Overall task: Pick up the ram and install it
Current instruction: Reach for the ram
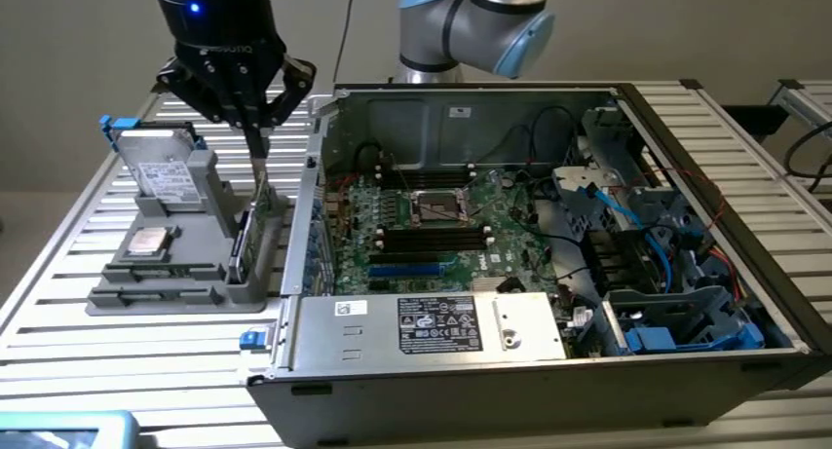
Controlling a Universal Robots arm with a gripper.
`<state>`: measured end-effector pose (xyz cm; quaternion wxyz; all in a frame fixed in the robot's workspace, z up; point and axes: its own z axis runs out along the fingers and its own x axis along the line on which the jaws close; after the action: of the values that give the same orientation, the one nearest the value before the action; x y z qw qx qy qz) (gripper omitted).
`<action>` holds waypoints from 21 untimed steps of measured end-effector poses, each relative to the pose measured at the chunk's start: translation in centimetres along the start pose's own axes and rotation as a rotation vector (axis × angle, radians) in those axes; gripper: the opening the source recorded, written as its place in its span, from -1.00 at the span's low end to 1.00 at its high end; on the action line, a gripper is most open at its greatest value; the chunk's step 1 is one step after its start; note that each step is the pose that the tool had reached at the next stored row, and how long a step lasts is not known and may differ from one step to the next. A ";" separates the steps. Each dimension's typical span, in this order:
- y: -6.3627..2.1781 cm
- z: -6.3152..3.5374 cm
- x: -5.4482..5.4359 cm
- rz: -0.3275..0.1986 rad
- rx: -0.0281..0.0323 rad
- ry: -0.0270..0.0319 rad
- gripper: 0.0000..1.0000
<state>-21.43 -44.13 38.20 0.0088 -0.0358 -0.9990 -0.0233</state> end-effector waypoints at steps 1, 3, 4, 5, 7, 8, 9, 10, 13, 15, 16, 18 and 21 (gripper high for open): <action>-0.14 0.07 0.2 0.000 0.0001 0.0020 -0.79; -0.45 0.21 0.5 0.000 0.0005 0.0060 -0.79; -0.60 0.29 0.7 0.000 0.0005 0.0077 -0.79; -0.75 0.36 0.9 0.000 0.0006 0.0095 -0.79; -1.03 0.51 1.4 0.001 0.0009 0.0124 -0.79; -1.16 0.59 1.6 0.001 0.0010 0.0133 -0.79; -1.30 0.66 2.0 0.001 0.0009 0.0134 -0.79; -1.42 0.74 2.4 0.001 0.0009 0.0135 -0.79; -1.75 0.98 3.7 0.001 0.0009 0.0135 -0.79; -1.94 1.10 4.6 0.001 0.0010 0.0135 -0.79; -2.01 1.15 4.9 0.001 0.0013 0.0135 -0.79; -2.10 1.26 5.2 0.001 0.0054 0.0131 -0.79; -2.20 1.37 5.5 0.001 0.0157 0.0124 -0.79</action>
<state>-27.14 -45.86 36.84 0.0153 -0.0360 -0.9991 -0.0156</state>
